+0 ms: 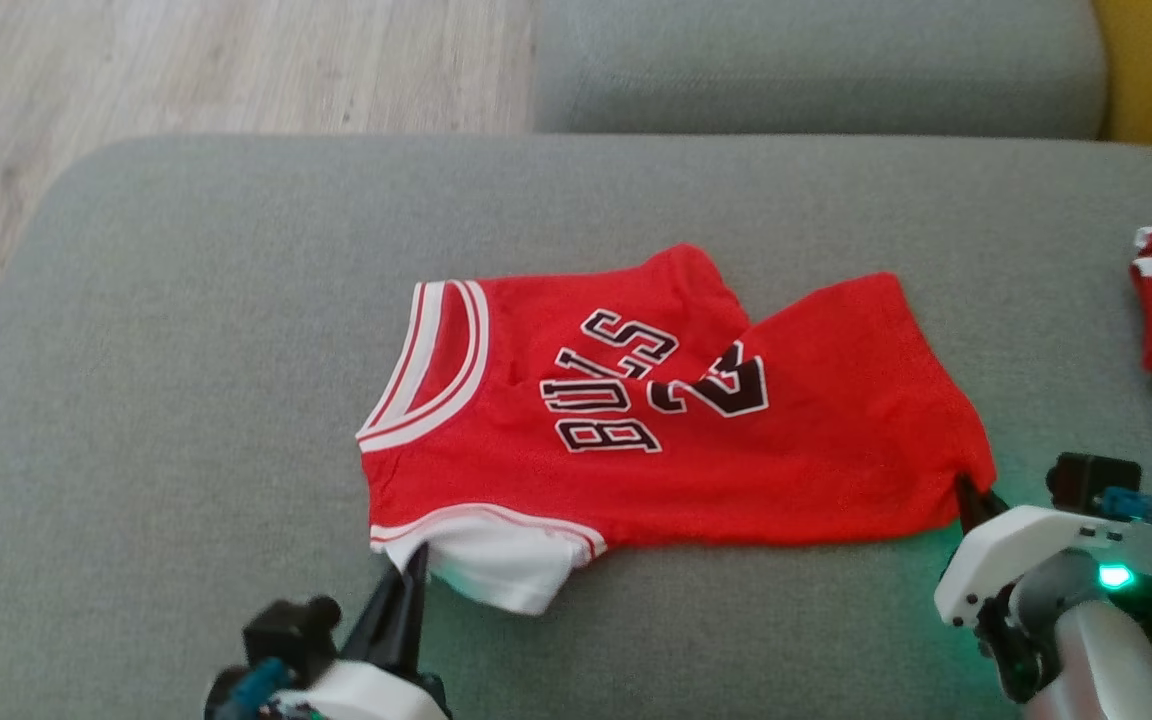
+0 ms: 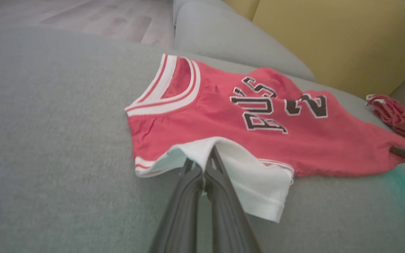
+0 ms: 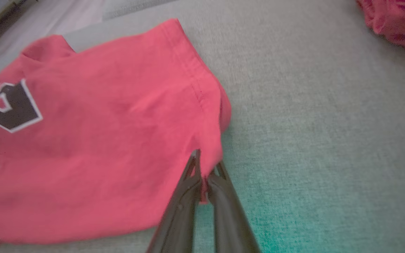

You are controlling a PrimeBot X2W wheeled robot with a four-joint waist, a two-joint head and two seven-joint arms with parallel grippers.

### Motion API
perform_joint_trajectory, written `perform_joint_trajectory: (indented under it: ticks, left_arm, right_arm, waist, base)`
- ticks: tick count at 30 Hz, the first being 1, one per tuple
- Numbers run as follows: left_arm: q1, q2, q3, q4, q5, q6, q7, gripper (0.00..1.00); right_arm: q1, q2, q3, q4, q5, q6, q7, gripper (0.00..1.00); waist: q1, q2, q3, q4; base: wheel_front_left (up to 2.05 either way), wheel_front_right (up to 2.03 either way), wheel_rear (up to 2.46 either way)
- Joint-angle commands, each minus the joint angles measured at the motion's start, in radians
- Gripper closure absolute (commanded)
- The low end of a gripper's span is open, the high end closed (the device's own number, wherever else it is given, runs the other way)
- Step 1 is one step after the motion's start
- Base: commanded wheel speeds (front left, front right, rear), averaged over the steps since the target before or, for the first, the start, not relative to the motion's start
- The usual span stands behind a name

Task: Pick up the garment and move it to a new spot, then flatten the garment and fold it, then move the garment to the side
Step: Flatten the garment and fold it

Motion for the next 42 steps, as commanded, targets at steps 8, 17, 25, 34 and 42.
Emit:
perform_joint_trajectory:
  ticks: [8, 17, 25, 34, 42]
  left_arm:
    - [-0.125, 0.101, 0.149, -0.296, -0.037, -0.002, -0.009, 1.00]
    - [-0.356, 0.256, 0.282, -0.646, -0.018, 0.009, 0.124, 1.00]
    - [-0.610, 0.324, 0.336, -0.743, -0.044, -0.017, 0.286, 1.00]
    - [-0.733, 0.326, 0.312, -0.610, -0.078, -0.053, 0.380, 1.00]
    - [-1.007, 0.295, 0.252, -0.343, 0.011, -0.131, 0.419, 1.00]
  right_arm:
    - [0.025, -0.006, 0.064, -0.346, 0.151, 0.007, 0.046, 1.00]
    - [0.031, -0.006, 0.044, -0.882, 0.274, 0.007, 0.173, 1.00]
    - [-0.063, -0.006, -0.021, -1.177, 0.263, 0.007, 0.280, 1.00]
    - [-0.153, -0.006, -0.059, -1.117, 0.244, 0.007, 0.373, 1.00]
    - [-0.501, -0.008, -0.016, -0.762, 0.133, 0.007, 0.262, 1.00]
  waist:
    - [-0.0001, 0.0000, -0.084, -0.028]
    - [-0.0001, 0.0000, -0.130, -0.065]
    - [-0.0001, 0.0000, -0.116, -0.102]
    - [-0.0001, 0.0000, -0.016, -0.134]
    - [-0.0001, 0.0000, 0.206, -0.168]
  base:
    - [0.00, 0.00, 0.00]
    - [0.00, 0.00, 0.00]
    - [0.00, 0.00, 0.00]
    - [0.00, 0.00, 0.00]
    - [0.00, 0.00, 0.00]
